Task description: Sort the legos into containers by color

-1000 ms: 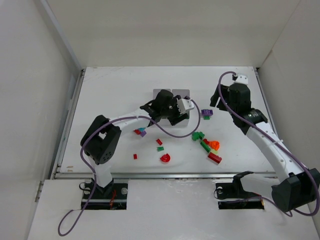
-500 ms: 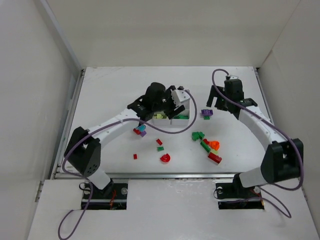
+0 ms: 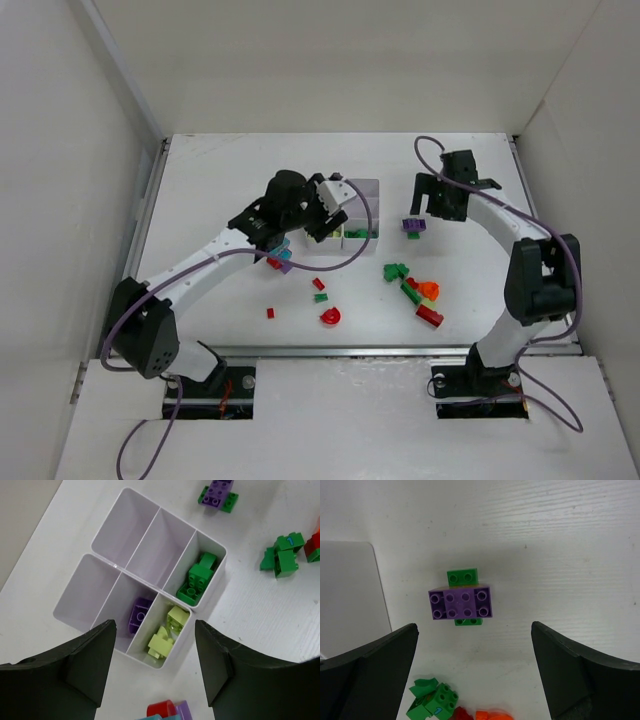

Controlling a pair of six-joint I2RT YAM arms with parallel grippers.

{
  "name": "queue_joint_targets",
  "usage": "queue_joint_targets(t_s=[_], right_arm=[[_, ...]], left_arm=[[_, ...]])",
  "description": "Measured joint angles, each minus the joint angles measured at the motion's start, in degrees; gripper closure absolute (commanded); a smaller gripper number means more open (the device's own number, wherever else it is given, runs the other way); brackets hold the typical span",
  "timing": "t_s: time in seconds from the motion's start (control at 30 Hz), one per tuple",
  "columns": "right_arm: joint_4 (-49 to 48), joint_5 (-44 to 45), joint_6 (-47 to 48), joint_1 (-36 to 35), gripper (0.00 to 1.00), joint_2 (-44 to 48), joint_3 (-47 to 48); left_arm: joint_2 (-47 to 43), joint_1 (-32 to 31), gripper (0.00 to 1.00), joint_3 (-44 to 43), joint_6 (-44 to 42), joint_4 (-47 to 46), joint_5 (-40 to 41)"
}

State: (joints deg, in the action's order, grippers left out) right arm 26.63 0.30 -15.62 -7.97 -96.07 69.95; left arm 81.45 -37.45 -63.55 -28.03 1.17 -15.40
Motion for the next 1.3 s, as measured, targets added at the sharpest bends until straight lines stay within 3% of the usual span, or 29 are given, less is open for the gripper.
queue_joint_targets(t_s=[0.4, 0.97, 1.3], right_arm=[[8.87, 0.74, 8.02, -4.42, 0.00, -12.52, 12.35], [13.18, 4.17, 10.49, -7.02, 0.00, -17.88, 15.26], [12.90, 4.17, 10.54, -7.10, 0.19, -19.61, 15.26]], left_arm=[[-3.78, 5.81, 0.39, 4.85, -0.26, -1.09, -0.09], [-4.50, 6.45, 0.39, 6.86, -0.37, -2.67, -2.16], [-4.52, 6.45, 0.39, 6.86, -0.39, -2.69, -2.19]])
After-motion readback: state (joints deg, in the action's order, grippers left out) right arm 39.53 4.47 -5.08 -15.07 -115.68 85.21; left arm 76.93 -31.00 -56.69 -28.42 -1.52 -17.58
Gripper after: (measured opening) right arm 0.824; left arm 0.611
